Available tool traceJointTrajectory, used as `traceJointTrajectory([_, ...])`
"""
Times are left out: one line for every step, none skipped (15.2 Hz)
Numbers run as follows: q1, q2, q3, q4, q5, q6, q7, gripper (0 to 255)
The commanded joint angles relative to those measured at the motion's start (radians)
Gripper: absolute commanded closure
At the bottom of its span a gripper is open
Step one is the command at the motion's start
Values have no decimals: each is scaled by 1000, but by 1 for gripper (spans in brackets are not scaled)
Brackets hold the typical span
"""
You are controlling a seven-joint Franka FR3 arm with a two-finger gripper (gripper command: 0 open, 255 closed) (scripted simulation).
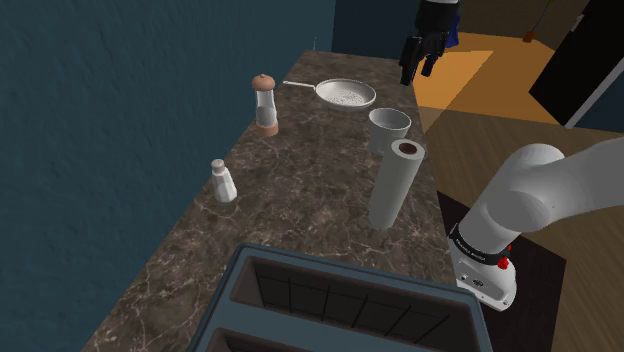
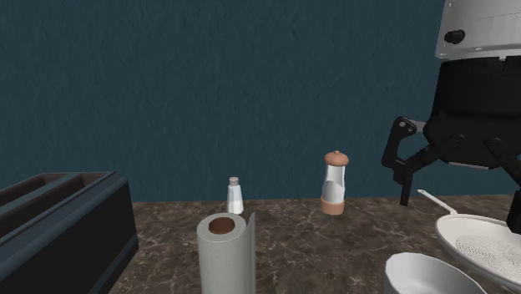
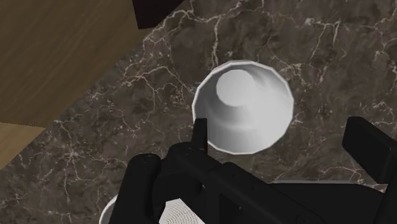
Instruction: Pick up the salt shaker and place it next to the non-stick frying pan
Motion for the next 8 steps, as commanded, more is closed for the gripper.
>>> traceJointTrajectory([0, 0, 0, 0, 0, 0, 0, 0])
traceJointTrajectory([9, 14, 16, -1, 13, 15, 17, 0])
traceJointTrajectory([17, 29, 32, 0, 27, 30, 33, 0])
traceJointTrajectory([25, 45, 48, 1, 39, 45, 49, 0])
traceJointTrajectory([34, 62, 64, 3, 51, 61, 66, 0])
traceJointTrajectory([42, 80, 79, 7, 63, 76, 81, 0])
traceJointTrajectory([49, 99, 95, 11, 74, 91, 97, 0])
traceJointTrajectory([57, 118, 111, 17, 85, 106, 113, 0])
